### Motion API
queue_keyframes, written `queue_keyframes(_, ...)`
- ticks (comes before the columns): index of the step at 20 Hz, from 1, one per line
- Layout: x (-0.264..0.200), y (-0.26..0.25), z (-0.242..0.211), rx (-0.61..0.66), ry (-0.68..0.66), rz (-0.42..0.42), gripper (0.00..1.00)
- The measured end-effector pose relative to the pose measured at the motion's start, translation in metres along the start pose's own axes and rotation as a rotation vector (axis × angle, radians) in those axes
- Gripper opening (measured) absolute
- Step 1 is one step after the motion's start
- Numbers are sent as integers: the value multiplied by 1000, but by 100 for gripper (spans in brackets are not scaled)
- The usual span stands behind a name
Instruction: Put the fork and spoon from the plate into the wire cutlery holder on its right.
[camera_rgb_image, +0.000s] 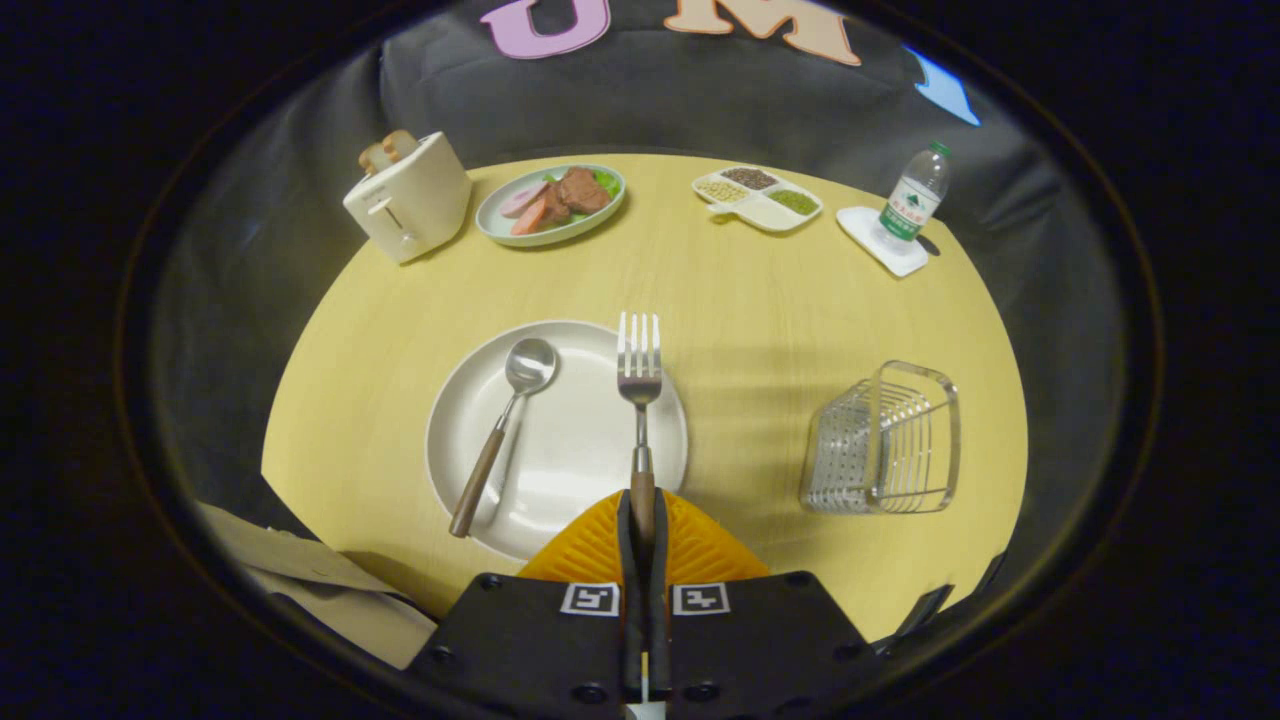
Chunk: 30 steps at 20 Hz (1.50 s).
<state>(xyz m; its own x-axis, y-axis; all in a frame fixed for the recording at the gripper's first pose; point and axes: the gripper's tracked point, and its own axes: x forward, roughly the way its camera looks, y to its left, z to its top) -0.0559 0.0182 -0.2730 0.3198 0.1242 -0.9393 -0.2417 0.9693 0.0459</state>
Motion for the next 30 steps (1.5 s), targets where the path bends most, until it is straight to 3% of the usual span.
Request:
queue_keyframes(12, -44, -69, 5, 14, 13, -41, 6)
queue_keyframes(21, -53, -127, -17, 29, 100, -110, 7)
queue_keyframes(30, -49, -144, -26, 63, 153, -140, 8)
